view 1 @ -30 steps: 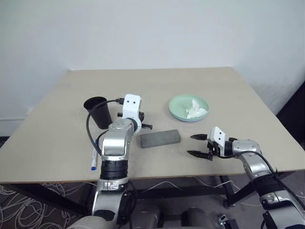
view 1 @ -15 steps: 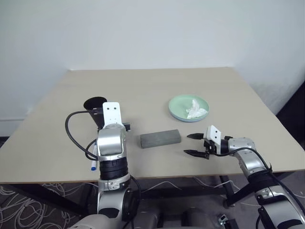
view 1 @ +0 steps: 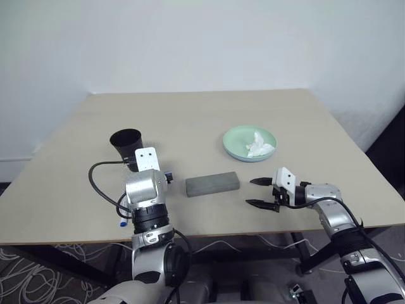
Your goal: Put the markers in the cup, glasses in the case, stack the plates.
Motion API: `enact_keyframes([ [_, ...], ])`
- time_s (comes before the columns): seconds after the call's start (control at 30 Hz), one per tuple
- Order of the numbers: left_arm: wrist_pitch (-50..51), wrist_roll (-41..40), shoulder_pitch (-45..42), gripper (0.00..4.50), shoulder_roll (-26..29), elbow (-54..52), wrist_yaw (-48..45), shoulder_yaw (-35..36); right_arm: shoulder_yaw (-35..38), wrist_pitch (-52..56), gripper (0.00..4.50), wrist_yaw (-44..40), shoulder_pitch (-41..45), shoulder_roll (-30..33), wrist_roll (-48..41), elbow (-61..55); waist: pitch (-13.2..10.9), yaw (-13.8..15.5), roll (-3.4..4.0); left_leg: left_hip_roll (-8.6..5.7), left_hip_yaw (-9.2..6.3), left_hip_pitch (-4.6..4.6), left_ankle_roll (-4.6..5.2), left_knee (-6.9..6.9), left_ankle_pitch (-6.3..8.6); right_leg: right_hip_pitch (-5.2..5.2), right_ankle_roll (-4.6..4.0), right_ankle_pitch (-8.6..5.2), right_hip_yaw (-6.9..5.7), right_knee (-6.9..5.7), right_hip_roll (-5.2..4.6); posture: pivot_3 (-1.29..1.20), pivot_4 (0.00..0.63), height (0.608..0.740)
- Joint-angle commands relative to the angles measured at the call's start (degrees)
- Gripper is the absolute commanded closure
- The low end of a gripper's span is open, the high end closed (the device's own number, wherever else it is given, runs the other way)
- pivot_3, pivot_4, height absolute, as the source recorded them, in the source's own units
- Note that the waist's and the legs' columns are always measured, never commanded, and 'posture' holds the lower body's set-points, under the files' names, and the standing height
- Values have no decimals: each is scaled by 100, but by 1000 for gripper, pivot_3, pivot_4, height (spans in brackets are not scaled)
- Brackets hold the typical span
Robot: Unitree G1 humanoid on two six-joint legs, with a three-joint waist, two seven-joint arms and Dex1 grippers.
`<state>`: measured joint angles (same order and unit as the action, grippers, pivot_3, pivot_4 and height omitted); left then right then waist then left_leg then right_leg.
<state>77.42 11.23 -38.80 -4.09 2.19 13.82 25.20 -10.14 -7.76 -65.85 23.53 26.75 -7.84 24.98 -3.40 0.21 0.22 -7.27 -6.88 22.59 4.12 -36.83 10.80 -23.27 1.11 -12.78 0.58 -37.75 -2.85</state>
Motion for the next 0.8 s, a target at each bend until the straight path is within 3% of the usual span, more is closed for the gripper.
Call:
enact_keyframes([
  [0.03, -125, -85, -180, 35, 86, 5, 111, 54, 174, -47, 940, 34, 36, 92, -109, -235, 0, 0, 0, 0, 0, 0, 0, 0, 0, 0, 0, 0, 0, 0, 0, 0, 0, 736],
  [0.07, -121, -106, -193, 35, 84, 26, 142, 92, 175, -46, 940, 35, 33, 92, -108, -238, 0, 0, 0, 0, 0, 0, 0, 0, 0, 0, 0, 0, 0, 0, 0, 0, 0, 736],
  [0.17, -116, -165, -212, 807, 75, 57, 207, 158, 182, -46, 940, 34, 25, 90, -103, -246, 0, -9, 0, 0, 0, 0, 0, 0, 0, 0, 0, 0, 0, -1, 0, 0, 0, 736],
  [0.5, -143, -287, -235, 4407, 146, 49, 417, 273, 178, -89, 940, 27, 50, 90, -68, -176, 0, -19, -1, 0, 0, 1, 0, 1, 0, -2, 0, 0, 0, 0, 0, 0, 0, 736],
  [0.7, -350, -352, -142, 4471, 312, 38, 237, -152, 178, -92, 940, 27, 64, 93, -61, -165, 0, -18, -2, 0, 0, 2, 0, 1, 0, -2, 0, 0, -1, 0, 0, 0, 0, 736],
  [0.8, -1404, -652, 72, 4471, 653, -246, -687, -824, 181, -88, 940, 30, 64, 100, -60, -166, 0, -18, -1, 0, 0, 2, 0, 2, 0, -3, 0, 0, 0, 1, -1, 0, 0, 736],
])
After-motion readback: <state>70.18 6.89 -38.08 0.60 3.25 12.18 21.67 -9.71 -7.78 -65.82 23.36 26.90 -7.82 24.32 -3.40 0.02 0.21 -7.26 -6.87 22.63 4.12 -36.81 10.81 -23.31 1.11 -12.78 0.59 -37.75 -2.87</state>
